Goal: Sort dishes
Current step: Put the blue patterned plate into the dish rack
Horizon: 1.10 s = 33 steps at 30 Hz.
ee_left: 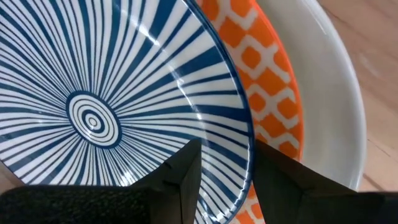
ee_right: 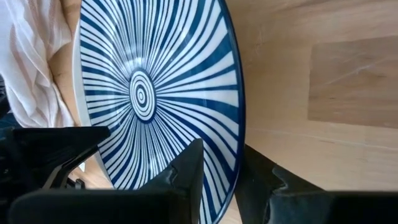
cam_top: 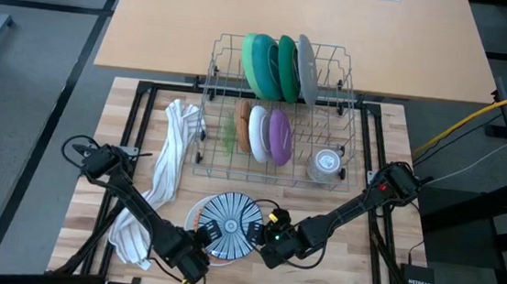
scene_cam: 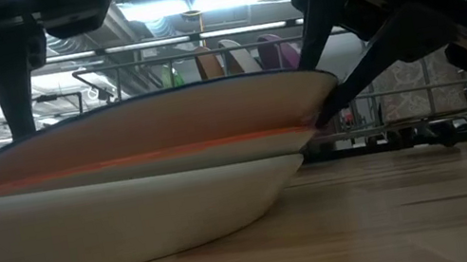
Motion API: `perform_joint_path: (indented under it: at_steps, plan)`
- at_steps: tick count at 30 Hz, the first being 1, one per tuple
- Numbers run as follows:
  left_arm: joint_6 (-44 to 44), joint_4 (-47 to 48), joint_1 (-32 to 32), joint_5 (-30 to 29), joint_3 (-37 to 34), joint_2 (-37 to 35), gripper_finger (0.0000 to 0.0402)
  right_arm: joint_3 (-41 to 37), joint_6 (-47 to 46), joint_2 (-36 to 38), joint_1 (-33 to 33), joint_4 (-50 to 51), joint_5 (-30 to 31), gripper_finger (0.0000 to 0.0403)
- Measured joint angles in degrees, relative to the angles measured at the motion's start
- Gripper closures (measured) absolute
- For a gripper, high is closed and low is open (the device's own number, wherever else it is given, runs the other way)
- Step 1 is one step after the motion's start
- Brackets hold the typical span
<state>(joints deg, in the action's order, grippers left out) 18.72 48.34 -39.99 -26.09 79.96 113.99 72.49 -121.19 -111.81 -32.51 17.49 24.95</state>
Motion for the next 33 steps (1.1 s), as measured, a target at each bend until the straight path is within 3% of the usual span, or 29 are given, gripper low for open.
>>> perform_joint_path:
  at_steps: [12,19,22,33]
  plan:
    - [1.7,-1.6,0.6,-0.1,0.0,0.0,0.0279,0.0,0.0,0.0,0.0,-1.1,1.0,0.0328]
    - [1.4,-2.3,0.6,0.1,0.0,0.0,0.0279,0.2,-0.5,0.3,0.0,-1.8,6.0,0.0384]
    - [1.4,-2.6,0.6,0.4,0.0,0.0,0.0279,0.2,-0.5,0.3,-0.1,-1.7,7.2,0.0387]
    - [-7.9,-2.9,-1.9,-1.1,0.2,0.0,0.0279,0.2,0.2,0.2,-0.1,-1.9,6.9,0.0387]
